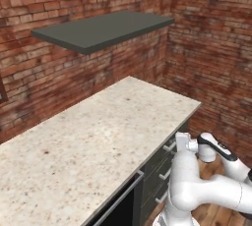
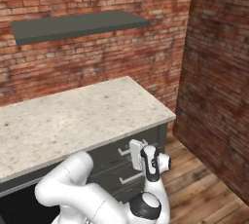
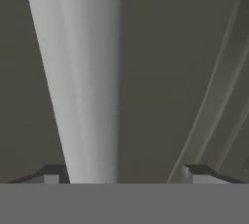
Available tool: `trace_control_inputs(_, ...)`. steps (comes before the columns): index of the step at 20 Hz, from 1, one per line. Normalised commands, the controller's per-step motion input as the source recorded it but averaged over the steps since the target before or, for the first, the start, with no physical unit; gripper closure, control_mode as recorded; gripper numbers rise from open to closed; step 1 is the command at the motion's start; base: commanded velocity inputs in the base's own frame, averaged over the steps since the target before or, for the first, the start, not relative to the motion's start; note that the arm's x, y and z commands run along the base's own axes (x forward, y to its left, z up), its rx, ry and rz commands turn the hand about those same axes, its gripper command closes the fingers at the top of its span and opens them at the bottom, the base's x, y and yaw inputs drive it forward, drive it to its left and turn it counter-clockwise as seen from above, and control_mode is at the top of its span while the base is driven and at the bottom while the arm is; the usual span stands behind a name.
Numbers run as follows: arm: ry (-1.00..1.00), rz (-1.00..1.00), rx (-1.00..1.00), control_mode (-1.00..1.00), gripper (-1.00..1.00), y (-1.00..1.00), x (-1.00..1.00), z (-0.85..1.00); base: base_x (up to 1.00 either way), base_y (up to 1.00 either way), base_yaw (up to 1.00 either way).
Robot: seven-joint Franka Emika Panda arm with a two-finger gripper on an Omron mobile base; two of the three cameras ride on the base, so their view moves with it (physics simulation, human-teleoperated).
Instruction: Take a straw from the drawer in front and place it inside the glass cup on the dining counter.
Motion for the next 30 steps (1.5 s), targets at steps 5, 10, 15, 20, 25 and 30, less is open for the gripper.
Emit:
trace_control_inputs(5,0.06,-0.01,0.01,-1.0,1.0,0.03,0.07,-0.11,0.0,0.0,0.0)
trace_control_inputs(10,0.0,0.0,0.0,-1.0,1.0,-0.5,-0.09,-0.22,0.0,0.0,0.0)
trace_control_inputs(15,-0.04,0.0,0.0,-1.0,1.0,-1.0,-0.87,-0.14,0.0,0.0,0.0)
trace_control_inputs(20,0.0,0.0,0.01,-1.0,1.0,-1.0,-0.94,-0.26,0.0,0.0,0.0)
trace_control_inputs(25,0.0,0.0,0.02,-1.0,1.0,-1.0,-0.85,-0.22,0.0,0.0,0.0)
trace_control_inputs(30,0.0,0.0,0.03,-1.0,1.0,-1.0,-0.77,-0.18,0.0,0.0,0.0)
